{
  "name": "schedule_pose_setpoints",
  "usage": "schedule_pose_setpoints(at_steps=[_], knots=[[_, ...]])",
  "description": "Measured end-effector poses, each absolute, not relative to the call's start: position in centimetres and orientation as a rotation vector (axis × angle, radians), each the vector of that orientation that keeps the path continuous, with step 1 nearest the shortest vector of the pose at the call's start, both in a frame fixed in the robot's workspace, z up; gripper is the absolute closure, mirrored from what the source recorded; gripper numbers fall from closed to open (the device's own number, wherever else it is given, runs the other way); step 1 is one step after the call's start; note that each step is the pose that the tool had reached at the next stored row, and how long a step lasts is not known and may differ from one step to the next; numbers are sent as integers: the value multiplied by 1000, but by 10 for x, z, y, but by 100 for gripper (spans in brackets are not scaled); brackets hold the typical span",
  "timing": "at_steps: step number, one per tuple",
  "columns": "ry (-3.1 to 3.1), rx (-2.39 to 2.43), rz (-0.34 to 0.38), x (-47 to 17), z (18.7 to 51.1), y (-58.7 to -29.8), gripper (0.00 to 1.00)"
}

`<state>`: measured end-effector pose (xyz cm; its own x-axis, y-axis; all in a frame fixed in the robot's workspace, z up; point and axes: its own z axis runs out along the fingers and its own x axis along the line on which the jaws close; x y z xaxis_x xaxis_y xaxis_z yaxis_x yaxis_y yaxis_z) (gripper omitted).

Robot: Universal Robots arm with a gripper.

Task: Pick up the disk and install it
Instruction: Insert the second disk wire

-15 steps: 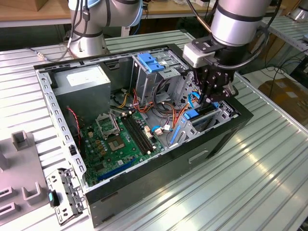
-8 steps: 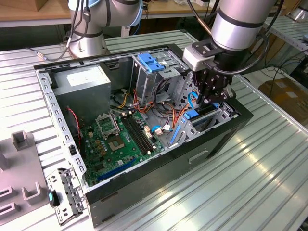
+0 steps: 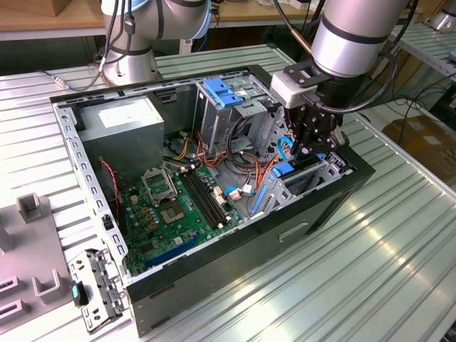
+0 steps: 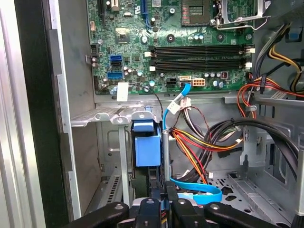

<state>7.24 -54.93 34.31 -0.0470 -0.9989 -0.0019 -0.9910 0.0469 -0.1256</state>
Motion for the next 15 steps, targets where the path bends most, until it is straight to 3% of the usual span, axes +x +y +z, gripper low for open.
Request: schedule_pose_setpoints(at_steps=[15], knots=[[2207,-2105,-137,74,346,-552,84]])
